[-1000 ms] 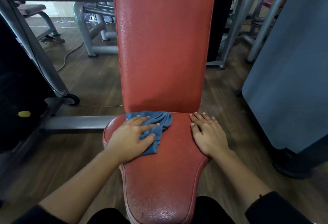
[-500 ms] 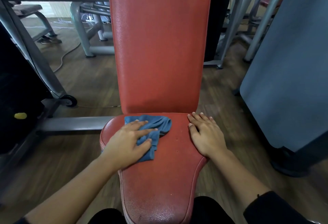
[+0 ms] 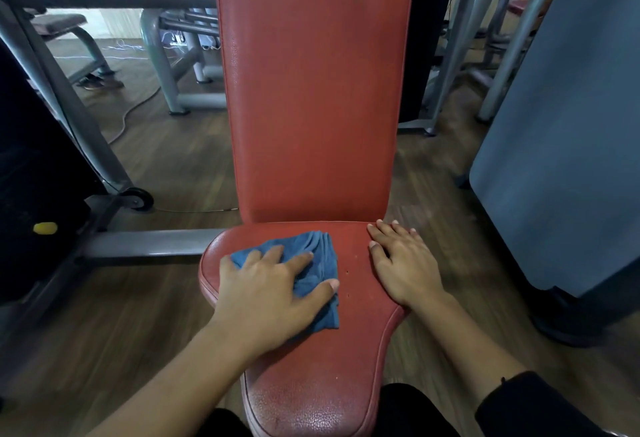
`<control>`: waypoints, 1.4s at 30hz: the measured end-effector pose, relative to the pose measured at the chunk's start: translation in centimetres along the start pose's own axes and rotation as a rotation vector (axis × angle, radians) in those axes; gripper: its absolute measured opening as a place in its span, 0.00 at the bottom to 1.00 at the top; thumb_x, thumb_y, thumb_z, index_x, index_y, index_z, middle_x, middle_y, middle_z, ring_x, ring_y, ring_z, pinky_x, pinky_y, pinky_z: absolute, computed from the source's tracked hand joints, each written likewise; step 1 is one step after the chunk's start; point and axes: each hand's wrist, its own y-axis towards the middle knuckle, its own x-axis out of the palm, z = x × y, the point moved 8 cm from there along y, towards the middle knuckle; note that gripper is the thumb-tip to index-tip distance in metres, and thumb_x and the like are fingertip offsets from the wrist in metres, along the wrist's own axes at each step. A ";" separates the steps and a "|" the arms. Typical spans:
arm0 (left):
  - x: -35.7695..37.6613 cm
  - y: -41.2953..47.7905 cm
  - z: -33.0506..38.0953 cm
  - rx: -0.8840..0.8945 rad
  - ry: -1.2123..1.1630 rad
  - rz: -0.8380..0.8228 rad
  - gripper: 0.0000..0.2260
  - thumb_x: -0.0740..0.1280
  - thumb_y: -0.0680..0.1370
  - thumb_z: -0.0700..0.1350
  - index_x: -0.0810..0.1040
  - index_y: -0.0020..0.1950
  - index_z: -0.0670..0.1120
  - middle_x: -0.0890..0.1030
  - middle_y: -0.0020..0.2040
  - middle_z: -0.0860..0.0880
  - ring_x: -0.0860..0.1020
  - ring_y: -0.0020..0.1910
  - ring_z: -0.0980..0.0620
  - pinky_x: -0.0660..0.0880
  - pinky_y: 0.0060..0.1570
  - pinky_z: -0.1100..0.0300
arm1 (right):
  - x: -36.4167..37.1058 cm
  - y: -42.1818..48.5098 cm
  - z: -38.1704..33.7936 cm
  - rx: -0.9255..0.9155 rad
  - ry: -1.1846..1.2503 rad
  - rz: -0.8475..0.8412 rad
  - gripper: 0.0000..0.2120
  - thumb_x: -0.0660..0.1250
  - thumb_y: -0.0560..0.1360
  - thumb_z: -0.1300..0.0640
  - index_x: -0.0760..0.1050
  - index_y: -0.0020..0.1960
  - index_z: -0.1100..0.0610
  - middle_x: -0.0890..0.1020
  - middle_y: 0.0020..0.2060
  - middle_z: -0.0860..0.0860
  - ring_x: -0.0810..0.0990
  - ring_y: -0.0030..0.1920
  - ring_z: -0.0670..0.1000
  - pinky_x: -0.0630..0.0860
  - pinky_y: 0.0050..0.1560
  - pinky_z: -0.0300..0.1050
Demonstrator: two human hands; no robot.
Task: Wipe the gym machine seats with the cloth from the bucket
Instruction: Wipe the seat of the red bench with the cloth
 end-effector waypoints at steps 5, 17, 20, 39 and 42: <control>2.3 2.1 1.6 0.124 -0.042 -0.171 0.40 0.46 0.63 0.80 0.53 0.73 0.67 0.47 0.78 0.53 0.46 0.76 0.44 0.44 0.69 0.32 | 0.1 0.1 0.0 0.000 0.000 -0.011 0.22 0.50 0.81 0.49 0.62 0.74 0.49 0.62 0.74 0.45 0.54 0.75 0.46 0.45 0.75 0.45; 3.0 2.2 -1.2 0.062 -0.099 -0.105 0.43 0.42 0.61 0.80 0.55 0.73 0.66 0.52 0.77 0.59 0.49 0.76 0.54 0.40 0.72 0.39 | 0.0 0.1 0.0 -0.001 -0.003 -0.012 0.22 0.50 0.81 0.49 0.62 0.74 0.49 0.62 0.74 0.45 0.54 0.75 0.46 0.44 0.75 0.45; 3.3 3.1 0.6 0.093 -0.066 -0.088 0.43 0.39 0.62 0.77 0.54 0.75 0.63 0.52 0.78 0.53 0.50 0.76 0.48 0.43 0.73 0.41 | 0.0 0.1 -0.1 -0.001 -0.012 -0.011 0.22 0.50 0.81 0.49 0.62 0.74 0.49 0.62 0.74 0.45 0.54 0.75 0.46 0.45 0.75 0.44; -0.2 0.4 -6.5 -0.416 0.119 0.093 0.28 0.50 0.77 0.66 0.72 0.60 0.44 0.76 0.58 0.47 0.72 0.58 0.47 0.65 0.48 0.54 | -2.1 -0.7 -2.1 -0.048 -0.109 0.064 0.24 0.58 0.79 0.55 0.63 0.74 0.54 0.67 0.72 0.53 0.60 0.74 0.54 0.51 0.74 0.51; 0.1 0.4 -6.6 -0.457 0.068 0.083 0.30 0.51 0.76 0.66 0.69 0.62 0.42 0.75 0.59 0.45 0.72 0.59 0.46 0.66 0.48 0.53 | -3.2 -1.2 -4.1 -0.044 -0.001 0.133 0.23 0.60 0.77 0.58 0.68 0.71 0.58 0.73 0.68 0.57 0.68 0.69 0.56 0.61 0.71 0.50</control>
